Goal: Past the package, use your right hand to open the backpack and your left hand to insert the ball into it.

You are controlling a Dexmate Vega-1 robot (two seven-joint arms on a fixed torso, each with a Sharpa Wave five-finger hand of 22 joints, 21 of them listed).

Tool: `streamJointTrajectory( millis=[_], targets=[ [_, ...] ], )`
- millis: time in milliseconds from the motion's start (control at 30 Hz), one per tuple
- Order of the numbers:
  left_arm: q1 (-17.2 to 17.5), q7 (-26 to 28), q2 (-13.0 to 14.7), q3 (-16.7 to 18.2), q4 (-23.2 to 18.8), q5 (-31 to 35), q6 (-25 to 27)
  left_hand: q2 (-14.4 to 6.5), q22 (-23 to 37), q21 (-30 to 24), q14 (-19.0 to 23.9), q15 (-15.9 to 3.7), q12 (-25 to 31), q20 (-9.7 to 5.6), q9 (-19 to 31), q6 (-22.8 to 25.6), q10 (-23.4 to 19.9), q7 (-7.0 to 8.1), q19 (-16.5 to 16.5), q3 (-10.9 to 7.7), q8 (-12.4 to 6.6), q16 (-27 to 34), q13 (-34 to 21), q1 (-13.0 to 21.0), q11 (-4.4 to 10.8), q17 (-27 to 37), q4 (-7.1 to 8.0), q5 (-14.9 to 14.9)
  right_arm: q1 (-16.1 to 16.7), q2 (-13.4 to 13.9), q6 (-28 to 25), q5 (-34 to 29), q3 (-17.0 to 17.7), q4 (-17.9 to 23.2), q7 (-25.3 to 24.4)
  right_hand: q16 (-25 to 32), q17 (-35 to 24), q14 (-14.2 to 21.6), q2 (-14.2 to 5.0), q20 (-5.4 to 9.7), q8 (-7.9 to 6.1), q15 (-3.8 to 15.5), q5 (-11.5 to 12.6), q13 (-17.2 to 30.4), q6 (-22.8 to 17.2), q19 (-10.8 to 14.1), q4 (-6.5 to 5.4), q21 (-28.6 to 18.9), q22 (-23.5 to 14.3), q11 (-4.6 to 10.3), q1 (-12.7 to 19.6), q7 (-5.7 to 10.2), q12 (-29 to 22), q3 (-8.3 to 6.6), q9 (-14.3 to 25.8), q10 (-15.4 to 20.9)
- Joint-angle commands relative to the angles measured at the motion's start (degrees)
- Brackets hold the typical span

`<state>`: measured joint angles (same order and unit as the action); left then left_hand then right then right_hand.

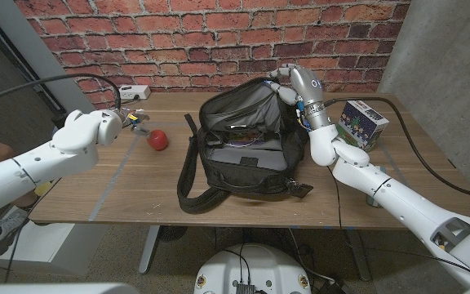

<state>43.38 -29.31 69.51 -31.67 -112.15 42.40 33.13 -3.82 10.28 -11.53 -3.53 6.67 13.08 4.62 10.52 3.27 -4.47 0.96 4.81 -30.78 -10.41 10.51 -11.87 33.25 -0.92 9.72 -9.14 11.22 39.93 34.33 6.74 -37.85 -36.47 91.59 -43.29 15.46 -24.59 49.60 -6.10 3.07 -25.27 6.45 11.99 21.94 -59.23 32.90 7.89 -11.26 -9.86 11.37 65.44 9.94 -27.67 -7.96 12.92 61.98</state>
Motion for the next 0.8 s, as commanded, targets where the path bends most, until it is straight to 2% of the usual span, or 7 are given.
streamJointTrajectory(
  millis=[33,167,233,333,400,500,800],
  targets=[
    [0.19,0.85,-1.90,-0.22,0.61,1.09,2.40,1.02,0.20,-0.69,2.31,0.58,1.26,0.70,0.17,0.73,-3.37,-1.69,1.42,0.50,-0.70,0.68,-0.14,0.10,-1.30,0.17,-0.04,-0.32,0.32,0.18,0.59,0.49,0.24,-0.15,0.23,-0.10,-0.22,0.69,-1.12,6.18,-0.49,7.26,0.51,0.26,-0.33,-0.14,-0.23,-0.25,-0.20,0.27,0.57,0.53,-0.03,0.14,0.10,0.43],
    [0.23,1.28,-2.39,-0.18,0.63,0.61,3.13,1.27,0.26,-1.21,3.98,0.73,1.76,1.01,0.15,1.97,-5.22,-2.91,2.98,0.71,-1.08,0.89,-0.05,0.24,-2.24,0.16,-0.06,-0.44,0.55,0.44,0.81,0.62,0.37,-0.07,0.25,-0.15,-0.34,0.78,-1.13,6.17,-0.48,7.32,0.53,0.20,-0.30,-0.15,-0.18,-0.25,-0.20,0.27,0.69,0.45,0.02,0.18,0.10,0.48],
    [0.24,1.48,-2.75,-0.09,0.67,-0.01,3.57,1.40,0.31,-1.28,4.89,0.39,2.09,0.90,0.14,3.67,-6.55,-3.76,3.37,0.85,-1.58,0.90,0.01,0.35,-2.13,0.16,-0.06,-0.50,0.71,0.59,0.93,0.69,0.45,0.00,0.29,-0.20,-0.38,0.78,-1.13,6.15,-0.48,7.31,0.53,0.22,-0.29,-0.16,-0.17,-0.25,-0.20,0.27,0.71,0.47,0.01,0.20,0.10,0.51],
    [-0.01,2.00,-3.51,-0.49,1.17,-0.41,3.90,1.49,0.34,-1.38,5.92,0.15,2.54,0.76,0.14,4.33,-8.15,-3.92,3.82,0.97,-1.64,1.02,0.06,0.44,-1.89,0.16,-0.04,-0.54,1.09,0.66,0.66,0.80,0.69,0.31,0.25,-0.33,-0.46,0.78,-1.14,6.11,-0.49,7.32,0.53,0.23,-0.31,-0.13,-0.21,-0.26,-0.20,0.27,0.68,0.46,0.04,0.29,0.10,0.50],
    [-0.26,2.05,-3.92,-0.76,1.36,-0.60,4.29,1.63,0.38,-1.39,6.83,-0.07,2.92,0.69,0.14,5.54,-9.84,-4.82,4.11,1.12,-1.86,0.99,0.12,0.57,-1.11,0.14,-0.04,-0.59,1.21,0.84,0.83,0.91,0.76,0.41,0.37,-0.36,-0.52,0.81,-1.14,6.12,-0.49,7.32,0.54,0.23,-0.31,-0.13,-0.18,-0.26,-0.20,0.26,0.73,0.48,0.04,0.31,0.09,0.53],
    [-0.81,1.99,-4.60,-1.13,1.83,-1.11,4.95,1.78,0.41,-1.51,7.69,0.10,3.24,0.77,0.14,7.68,-11.47,-6.15,4.68,1.28,-2.37,0.95,0.19,0.68,-1.02,0.12,-0.02,-0.64,1.47,0.94,0.74,0.96,0.89,0.61,0.42,-0.42,-0.57,0.84,-1.15,6.11,-0.48,7.32,0.55,0.24,-0.30,-0.17,-0.17,-0.25,-0.20,0.26,0.78,0.45,0.07,0.34,0.09,0.51],
    [-2.83,2.03,-6.10,-2.86,3.53,-2.32,5.61,2.13,0.43,-1.50,8.21,0.78,3.04,0.93,0.11,8.20,-11.91,-7.11,4.91,1.56,-2.19,0.81,0.29,0.65,-1.71,0.12,0.00,-0.76,2.27,0.97,0.01,1.03,1.34,1.37,0.40,-0.57,-0.79,0.93,-1.17,6.05,-0.50,7.33,0.56,0.30,-0.35,-0.18,-0.16,-0.25,-0.21,0.26,0.89,0.49,0.12,0.46,0.10,0.47]
  ],
)
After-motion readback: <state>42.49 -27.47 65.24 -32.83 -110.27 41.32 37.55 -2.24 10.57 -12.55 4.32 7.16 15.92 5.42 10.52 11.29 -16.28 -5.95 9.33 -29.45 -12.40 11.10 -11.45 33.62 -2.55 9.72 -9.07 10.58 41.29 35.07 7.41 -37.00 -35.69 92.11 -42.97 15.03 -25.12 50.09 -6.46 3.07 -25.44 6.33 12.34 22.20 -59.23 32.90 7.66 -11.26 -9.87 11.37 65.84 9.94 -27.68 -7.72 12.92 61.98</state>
